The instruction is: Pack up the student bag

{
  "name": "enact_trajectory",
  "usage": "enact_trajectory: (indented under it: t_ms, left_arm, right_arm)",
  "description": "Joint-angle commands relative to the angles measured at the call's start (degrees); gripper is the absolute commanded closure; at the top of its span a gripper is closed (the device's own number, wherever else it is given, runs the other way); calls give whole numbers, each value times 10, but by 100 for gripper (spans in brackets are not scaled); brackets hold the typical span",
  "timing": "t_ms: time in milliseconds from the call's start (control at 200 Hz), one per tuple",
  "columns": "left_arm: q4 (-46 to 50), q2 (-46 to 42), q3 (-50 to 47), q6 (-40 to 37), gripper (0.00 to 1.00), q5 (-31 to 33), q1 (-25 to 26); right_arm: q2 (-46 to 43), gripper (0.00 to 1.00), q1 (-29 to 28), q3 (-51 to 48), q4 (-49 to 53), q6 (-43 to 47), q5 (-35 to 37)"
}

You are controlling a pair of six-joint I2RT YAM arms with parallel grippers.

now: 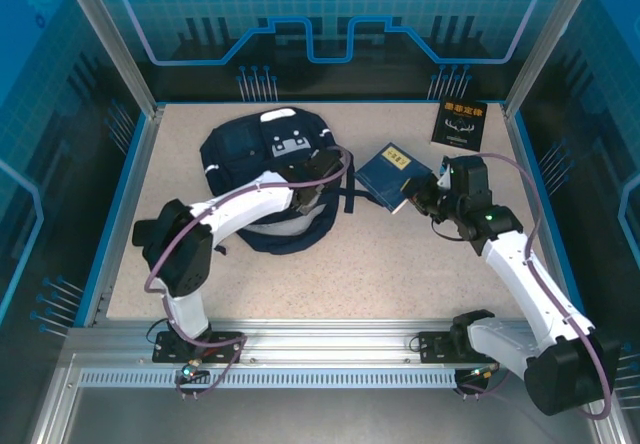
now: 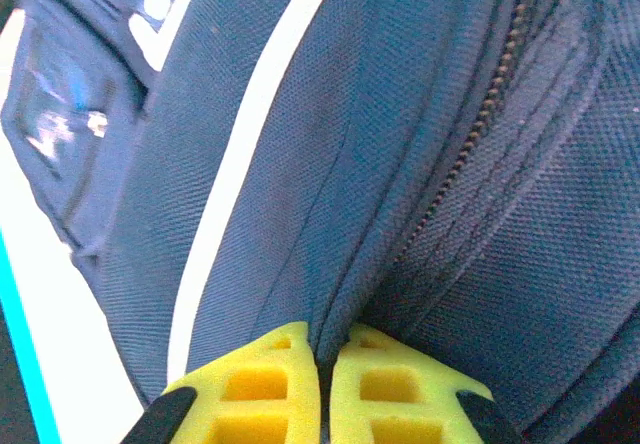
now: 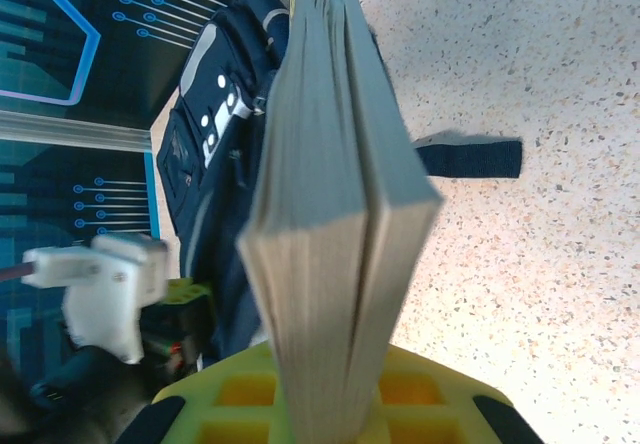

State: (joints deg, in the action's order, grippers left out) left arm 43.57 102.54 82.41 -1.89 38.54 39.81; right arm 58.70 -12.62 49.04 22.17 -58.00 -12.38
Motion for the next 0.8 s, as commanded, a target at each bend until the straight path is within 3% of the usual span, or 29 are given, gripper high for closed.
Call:
enact_trajectory:
  t_ms: [0,290,575,795]
  left_arm:
    - [-52,-64,-1,12,97,38,4]
    - [-146,-147,-9,34,100,9,4]
    - [-169,-170,6,61,100,-28,8]
    - [-163,-204,11,82,100,-40,15]
  right_arm:
    - [-16,93,8,-6,1,13,1]
    - [-31,93,-28,-55,-39,16,-74]
    - [-14,93,-146,-118,-195,-32,-61]
    - [55,93,-182,-92,-243,-68,-27]
